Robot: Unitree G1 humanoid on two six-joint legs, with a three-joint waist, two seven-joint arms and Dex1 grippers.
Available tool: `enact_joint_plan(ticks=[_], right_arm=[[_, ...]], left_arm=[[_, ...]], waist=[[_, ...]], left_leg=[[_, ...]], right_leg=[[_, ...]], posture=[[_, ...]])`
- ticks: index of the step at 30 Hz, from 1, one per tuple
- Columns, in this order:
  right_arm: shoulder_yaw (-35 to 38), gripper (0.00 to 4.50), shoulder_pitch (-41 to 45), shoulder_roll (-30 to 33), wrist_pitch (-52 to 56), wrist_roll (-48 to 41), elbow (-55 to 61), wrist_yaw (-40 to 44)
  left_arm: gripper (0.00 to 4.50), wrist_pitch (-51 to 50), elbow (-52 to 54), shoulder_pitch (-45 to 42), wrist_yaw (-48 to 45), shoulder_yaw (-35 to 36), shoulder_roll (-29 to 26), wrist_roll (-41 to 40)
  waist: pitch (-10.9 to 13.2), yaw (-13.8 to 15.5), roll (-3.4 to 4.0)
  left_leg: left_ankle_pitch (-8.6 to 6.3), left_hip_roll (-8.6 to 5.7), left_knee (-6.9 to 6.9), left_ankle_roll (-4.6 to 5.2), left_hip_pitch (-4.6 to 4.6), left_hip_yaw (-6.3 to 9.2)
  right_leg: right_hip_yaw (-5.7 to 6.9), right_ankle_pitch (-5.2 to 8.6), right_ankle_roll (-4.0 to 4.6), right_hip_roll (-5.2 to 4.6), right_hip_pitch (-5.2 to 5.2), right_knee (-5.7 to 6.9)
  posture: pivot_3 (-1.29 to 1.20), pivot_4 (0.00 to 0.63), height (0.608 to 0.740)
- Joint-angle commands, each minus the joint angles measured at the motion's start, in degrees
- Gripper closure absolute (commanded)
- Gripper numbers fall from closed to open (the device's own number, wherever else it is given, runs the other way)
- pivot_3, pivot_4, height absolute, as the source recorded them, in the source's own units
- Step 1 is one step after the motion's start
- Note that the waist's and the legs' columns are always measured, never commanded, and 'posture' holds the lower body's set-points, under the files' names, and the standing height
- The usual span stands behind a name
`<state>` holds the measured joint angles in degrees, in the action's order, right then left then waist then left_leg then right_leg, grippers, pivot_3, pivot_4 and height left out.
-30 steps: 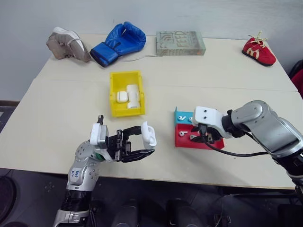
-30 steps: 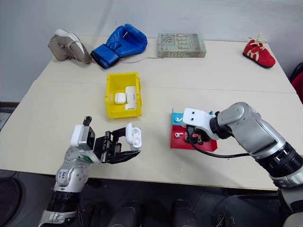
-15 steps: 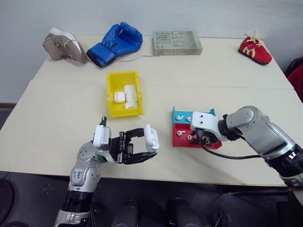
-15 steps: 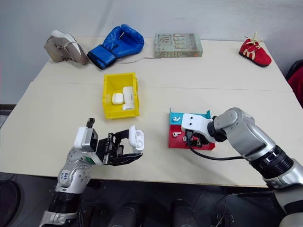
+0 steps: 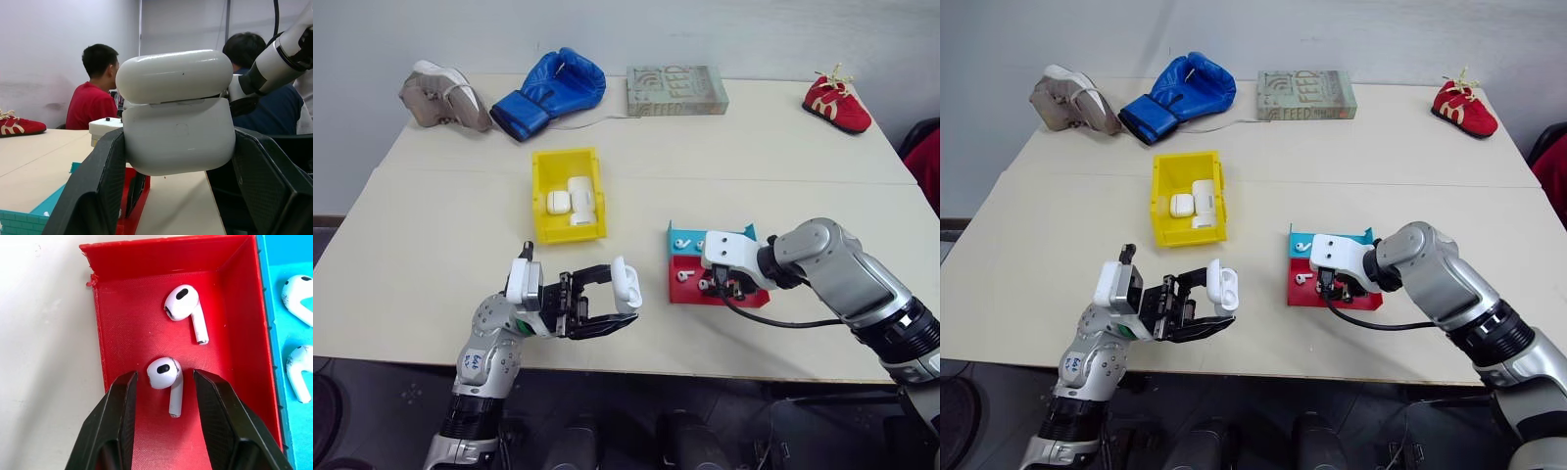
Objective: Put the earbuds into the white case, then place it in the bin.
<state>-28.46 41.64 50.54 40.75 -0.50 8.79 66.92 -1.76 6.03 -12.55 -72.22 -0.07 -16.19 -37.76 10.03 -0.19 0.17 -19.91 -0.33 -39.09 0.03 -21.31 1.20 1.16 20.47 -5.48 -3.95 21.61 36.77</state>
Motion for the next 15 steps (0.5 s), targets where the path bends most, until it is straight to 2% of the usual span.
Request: enact_joint_plan(ticks=[1,7,10,12,15], right_arm=[[-0.1,2.69,-0.4,-0.5,-0.6,1.2,-0.7,0.5],[0.1,2.69,-0.5,-1.4,-0.8,1.8,-1.0,0.8],[0.2,3.30,-0.7,-1.7,-1.0,2.1,-1.1,0.9],[0.3,4.00,-0.8,-1.8,-1.1,2.2,-1.1,1.0],[1.1,4.11,-1.1,-1.7,-0.9,2.0,-0.6,1.0]], left_arm=[[1.68,0.9,1.1,0.3,0.2,0.2,-0.4,0.0],[1.68,0.8,1.2,0.3,0.4,0.3,-0.7,-0.1],[1.68,0.8,1.4,0.4,0.4,0.4,-0.8,-0.2],[1.68,0.7,1.3,0.4,0.4,0.4,-0.9,-0.2],[1.68,0.6,1.2,0.3,0.3,0.4,-1.0,-0.3]], waist=[[0.0,0.0,0.00],[0.0,0.0,-0.01],[0.0,0.0,-0.01],[0.0,0.0,-0.01],[0.0,0.0,-0.01]], left_leg=[[0.00,0.00,0.00,0.00,0.00,0.00],[0.00,0.00,0.00,0.00,0.02,-0.01],[0.00,0.00,0.00,0.00,0.02,-0.01],[0.00,0.00,0.00,0.00,0.02,-0.01],[0.00,0.00,0.00,0.00,0.02,-0.01]], right_leg=[[0.00,0.00,0.00,0.00,0.00,0.00],[-0.01,0.00,0.00,0.00,-0.01,0.01],[-0.01,0.00,0.00,0.00,-0.01,0.02],[-0.01,0.00,0.00,0.00,-0.01,0.02],[-0.01,0.00,0.00,-0.01,-0.01,0.02]], posture=[[0.00,0.150,0.740],[0.00,0.150,0.740],[0.00,0.150,0.740],[0.00,0.150,0.740],[0.00,0.150,0.740]])
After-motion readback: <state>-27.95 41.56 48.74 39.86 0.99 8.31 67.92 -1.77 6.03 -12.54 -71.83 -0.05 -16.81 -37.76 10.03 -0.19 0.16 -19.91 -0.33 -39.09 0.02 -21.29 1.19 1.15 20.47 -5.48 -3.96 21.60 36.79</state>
